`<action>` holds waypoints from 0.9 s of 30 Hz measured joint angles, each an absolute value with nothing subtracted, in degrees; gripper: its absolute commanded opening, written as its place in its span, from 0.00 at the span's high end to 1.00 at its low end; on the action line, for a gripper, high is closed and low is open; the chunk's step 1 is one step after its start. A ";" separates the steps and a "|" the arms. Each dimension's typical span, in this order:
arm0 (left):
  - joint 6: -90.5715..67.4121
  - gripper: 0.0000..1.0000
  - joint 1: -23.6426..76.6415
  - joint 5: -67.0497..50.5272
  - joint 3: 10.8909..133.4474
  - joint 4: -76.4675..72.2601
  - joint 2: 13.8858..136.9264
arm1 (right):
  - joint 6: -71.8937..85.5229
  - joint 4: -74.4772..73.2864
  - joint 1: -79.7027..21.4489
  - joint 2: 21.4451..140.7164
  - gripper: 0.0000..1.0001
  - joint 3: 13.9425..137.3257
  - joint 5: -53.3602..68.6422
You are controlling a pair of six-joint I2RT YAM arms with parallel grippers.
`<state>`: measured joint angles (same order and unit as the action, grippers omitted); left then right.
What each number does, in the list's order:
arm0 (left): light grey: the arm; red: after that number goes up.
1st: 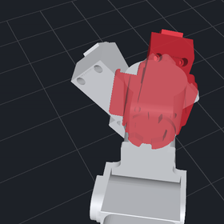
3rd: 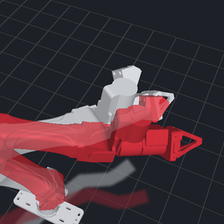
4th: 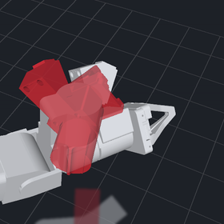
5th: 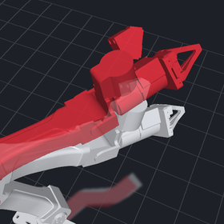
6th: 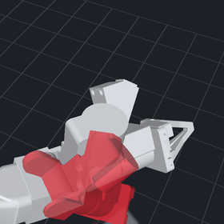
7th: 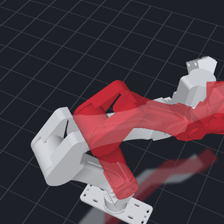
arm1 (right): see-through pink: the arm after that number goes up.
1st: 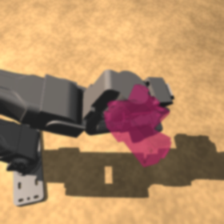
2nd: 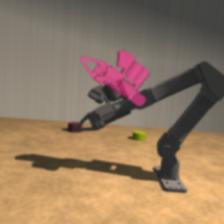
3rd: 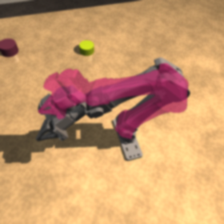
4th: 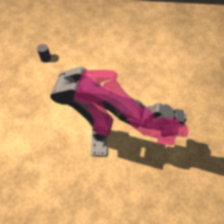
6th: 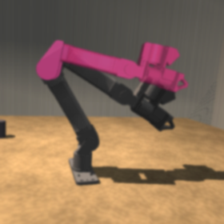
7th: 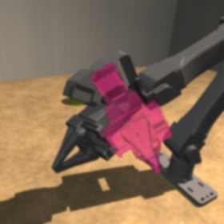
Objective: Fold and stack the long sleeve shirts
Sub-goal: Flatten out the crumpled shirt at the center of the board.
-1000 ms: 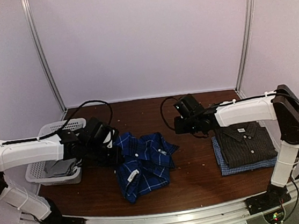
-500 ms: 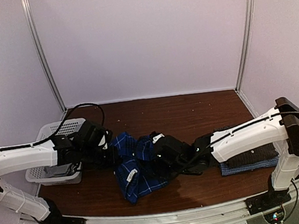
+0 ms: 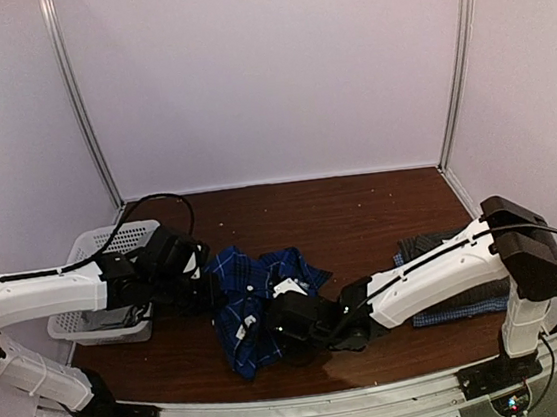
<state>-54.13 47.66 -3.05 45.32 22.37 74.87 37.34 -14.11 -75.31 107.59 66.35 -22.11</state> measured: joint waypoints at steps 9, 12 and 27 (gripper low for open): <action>-53.80 1.00 47.66 -3.05 45.32 22.44 74.87 | 39.29 -16.91 -73.73 110.85 0.81 68.05 -22.72; -53.45 1.00 47.66 -3.07 45.36 22.46 74.87 | 39.16 -17.74 -71.46 110.83 0.95 68.14 -23.16; -53.67 1.00 47.66 -7.16 46.28 11.92 79.57 | 27.00 -15.94 -45.80 112.36 1.00 83.35 -17.06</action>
<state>-53.67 47.66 -7.16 46.28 11.92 79.57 27.00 -15.94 -45.80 112.36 83.35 -17.06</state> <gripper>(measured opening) 0.039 0.010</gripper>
